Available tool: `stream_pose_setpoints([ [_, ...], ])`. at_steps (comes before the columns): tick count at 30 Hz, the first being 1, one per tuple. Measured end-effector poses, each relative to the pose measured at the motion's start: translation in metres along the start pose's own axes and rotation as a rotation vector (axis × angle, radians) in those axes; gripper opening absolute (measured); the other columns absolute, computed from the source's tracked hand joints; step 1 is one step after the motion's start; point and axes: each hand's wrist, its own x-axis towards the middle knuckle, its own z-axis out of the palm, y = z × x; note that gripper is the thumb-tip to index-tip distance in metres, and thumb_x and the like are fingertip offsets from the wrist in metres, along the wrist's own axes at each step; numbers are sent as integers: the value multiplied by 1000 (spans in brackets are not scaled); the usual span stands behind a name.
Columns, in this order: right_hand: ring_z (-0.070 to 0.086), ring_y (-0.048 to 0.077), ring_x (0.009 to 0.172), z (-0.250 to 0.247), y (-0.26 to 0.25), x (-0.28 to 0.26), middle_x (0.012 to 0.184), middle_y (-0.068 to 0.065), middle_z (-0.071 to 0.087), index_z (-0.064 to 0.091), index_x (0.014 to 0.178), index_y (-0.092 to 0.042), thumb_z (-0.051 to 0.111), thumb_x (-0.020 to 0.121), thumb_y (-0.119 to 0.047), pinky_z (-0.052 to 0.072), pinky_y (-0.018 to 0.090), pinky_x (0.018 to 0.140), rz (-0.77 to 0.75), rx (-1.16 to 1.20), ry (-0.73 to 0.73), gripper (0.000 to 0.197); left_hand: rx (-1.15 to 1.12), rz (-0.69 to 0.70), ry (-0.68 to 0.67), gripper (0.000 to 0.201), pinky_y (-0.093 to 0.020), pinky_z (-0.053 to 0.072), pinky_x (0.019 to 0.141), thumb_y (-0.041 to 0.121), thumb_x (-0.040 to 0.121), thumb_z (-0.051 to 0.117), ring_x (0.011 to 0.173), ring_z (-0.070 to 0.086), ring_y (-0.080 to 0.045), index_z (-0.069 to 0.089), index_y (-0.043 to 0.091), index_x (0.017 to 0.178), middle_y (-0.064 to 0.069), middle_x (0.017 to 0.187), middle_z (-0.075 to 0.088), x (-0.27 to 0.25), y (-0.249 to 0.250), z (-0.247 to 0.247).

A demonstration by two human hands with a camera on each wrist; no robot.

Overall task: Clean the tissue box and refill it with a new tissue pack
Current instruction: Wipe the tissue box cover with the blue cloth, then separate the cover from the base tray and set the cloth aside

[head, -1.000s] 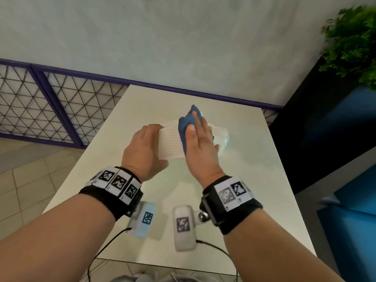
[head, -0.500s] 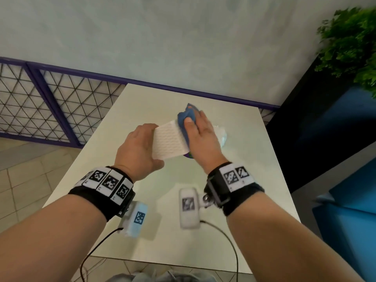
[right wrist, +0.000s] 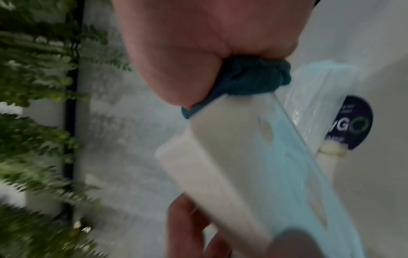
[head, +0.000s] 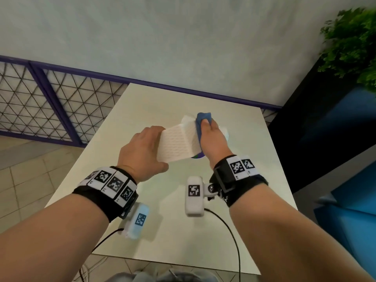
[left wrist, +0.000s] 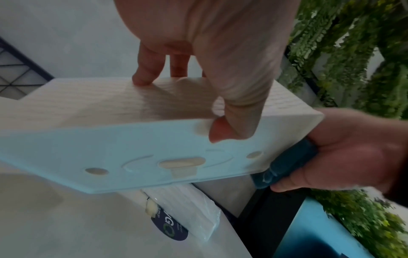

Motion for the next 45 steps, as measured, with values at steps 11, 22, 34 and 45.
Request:
stream_pose_setpoints([
  [11,41,25,134,5,7,-12,143,0,47,37,144,-25,27,96,-47,27,46,115,-50,-94,-43,54,-77,-41,11,83,-38,47,84,30,54,82,107,52,-17,37,35,124,12,119,52,-11,-1,9],
  [22,57,33,99,-42,36,6,113,12,56,51,128,-16,34,100,-42,54,44,82,259,46,38,42,140,125,47,81,-41,43,91,39,57,72,111,52,-19,35,40,130,13,121,51,-18,5,11],
  [34,62,19,113,-94,169,-40,125,-1,66,71,114,-23,70,82,-24,46,26,98,260,-545,-196,32,468,527,14,73,-39,36,72,27,49,76,79,53,-27,52,23,118,1,99,62,-19,2,97],
  [45,43,23,134,-77,186,-20,151,-1,40,61,125,-30,51,85,-13,34,39,112,322,-798,-305,44,550,528,-230,72,-43,44,70,15,48,76,84,56,-31,48,25,114,-10,114,63,-19,5,131],
])
